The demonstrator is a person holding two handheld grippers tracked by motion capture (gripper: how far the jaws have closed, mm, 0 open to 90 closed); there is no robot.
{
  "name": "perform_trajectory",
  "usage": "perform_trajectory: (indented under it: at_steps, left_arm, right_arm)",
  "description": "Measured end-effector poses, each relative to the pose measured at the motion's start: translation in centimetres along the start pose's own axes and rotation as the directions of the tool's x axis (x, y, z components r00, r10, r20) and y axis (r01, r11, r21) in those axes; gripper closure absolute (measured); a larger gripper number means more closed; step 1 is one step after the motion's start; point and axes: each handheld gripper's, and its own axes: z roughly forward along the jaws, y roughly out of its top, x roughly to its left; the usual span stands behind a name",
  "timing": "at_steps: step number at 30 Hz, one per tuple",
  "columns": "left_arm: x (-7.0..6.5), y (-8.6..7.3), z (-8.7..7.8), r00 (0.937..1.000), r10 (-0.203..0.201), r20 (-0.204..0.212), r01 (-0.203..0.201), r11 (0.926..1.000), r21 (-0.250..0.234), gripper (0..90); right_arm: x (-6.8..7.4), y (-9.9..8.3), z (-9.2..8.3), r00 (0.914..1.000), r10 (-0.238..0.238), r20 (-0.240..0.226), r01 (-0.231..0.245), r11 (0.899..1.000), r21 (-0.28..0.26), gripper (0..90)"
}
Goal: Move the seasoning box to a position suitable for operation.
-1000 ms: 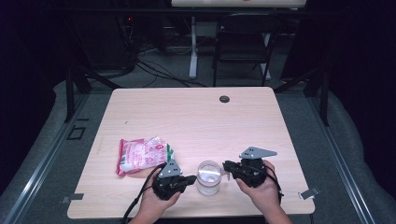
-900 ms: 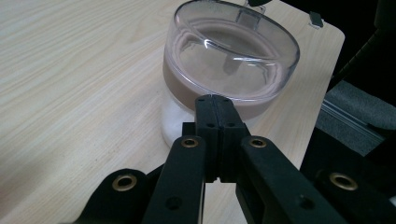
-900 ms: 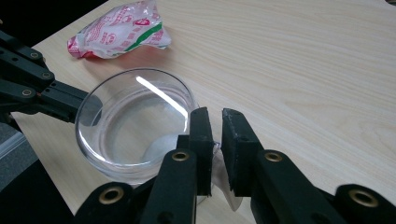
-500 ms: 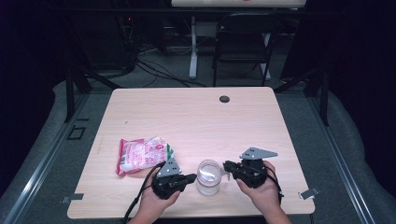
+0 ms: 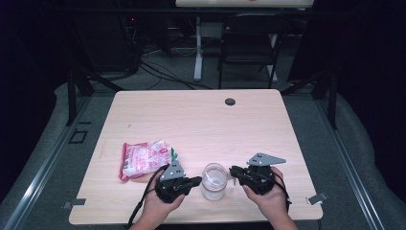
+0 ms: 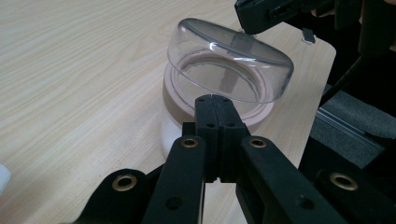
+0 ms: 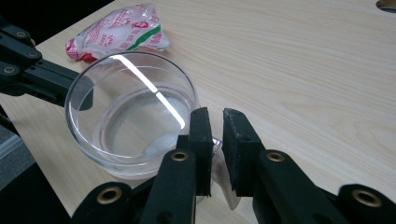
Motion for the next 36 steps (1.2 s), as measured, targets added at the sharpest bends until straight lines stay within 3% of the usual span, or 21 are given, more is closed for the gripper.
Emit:
perform_trajectory:
  at_steps: [13,23,36]
  left_arm:
    - [-0.3,0.7,0.0,0.9998,0.021,0.005,-0.021,0.9998,-0.005,90.0]
    - [-0.3,1.6,0.3,0.9993,0.030,0.022,-0.030,0.9995,-0.009,90.0]
    - [-0.7,2.7,0.6,0.9984,0.057,0.005,-0.057,0.9983,-0.009,88.2]
  right_arm:
    - [0.2,-0.4,-0.4,1.0000,-0.004,0.004,0.004,1.000,-0.002,80.9]
    - [1.3,-0.4,-1.6,0.9991,-0.043,-0.001,0.043,0.999,-0.004,74.8]
    - [2.7,-0.8,-2.6,0.9973,-0.072,-0.017,0.072,0.997,0.005,61.4]
